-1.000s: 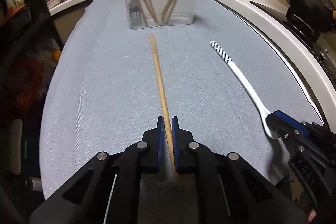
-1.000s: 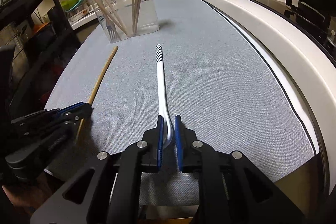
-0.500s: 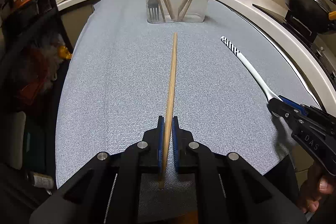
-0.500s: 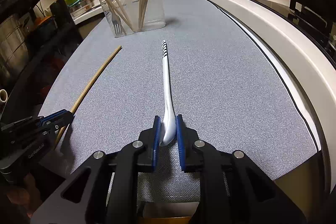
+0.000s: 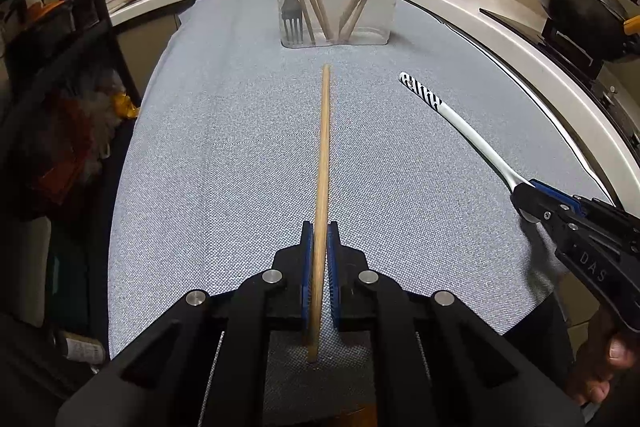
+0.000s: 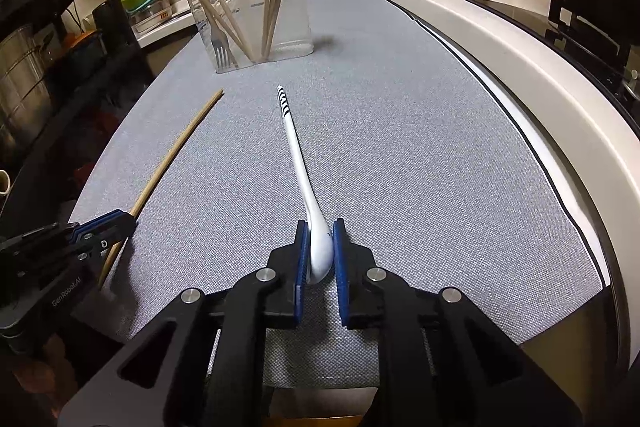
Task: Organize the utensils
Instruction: 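Lift the chopstick and spoon and carry both over the clear container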
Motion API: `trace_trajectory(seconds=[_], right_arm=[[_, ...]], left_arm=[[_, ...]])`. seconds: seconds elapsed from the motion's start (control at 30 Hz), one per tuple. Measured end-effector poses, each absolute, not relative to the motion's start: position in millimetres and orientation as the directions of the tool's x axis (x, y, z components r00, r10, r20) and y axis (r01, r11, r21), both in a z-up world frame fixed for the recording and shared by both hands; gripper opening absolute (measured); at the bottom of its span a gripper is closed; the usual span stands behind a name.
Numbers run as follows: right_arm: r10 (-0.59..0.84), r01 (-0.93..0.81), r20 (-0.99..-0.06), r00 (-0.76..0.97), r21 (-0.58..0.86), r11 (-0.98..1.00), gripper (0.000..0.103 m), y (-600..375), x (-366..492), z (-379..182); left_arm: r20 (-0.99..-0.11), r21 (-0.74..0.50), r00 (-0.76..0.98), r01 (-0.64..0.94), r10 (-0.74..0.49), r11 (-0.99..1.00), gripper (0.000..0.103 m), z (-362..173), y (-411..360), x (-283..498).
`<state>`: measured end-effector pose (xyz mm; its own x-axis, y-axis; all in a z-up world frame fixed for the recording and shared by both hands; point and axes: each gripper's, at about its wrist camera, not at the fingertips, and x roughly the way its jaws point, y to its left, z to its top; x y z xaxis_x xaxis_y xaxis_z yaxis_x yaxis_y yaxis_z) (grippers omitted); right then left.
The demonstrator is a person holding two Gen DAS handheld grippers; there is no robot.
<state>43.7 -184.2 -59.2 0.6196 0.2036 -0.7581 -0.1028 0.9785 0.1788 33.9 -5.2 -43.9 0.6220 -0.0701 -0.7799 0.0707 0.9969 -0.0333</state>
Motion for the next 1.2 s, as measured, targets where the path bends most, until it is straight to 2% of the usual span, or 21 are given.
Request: trace_trajectory(seconds=[0.57, 1.2], right_arm=[[0.174, -0.106, -0.729, 0.662, 0.139, 0.985, 0.012, -185, 35, -39], [0.124, -0.098, -0.632, 0.765, 0.076, 0.992, 0.012, -202, 15, 19]], left_arm=[[-0.769, -0.046, 0.633, 0.090, -0.093, 0.995, 0.006, -40, -8, 29], [-0.622, -0.112, 0.770, 0.090, -0.140, 0.990, 0.006, 10, 12, 2]])
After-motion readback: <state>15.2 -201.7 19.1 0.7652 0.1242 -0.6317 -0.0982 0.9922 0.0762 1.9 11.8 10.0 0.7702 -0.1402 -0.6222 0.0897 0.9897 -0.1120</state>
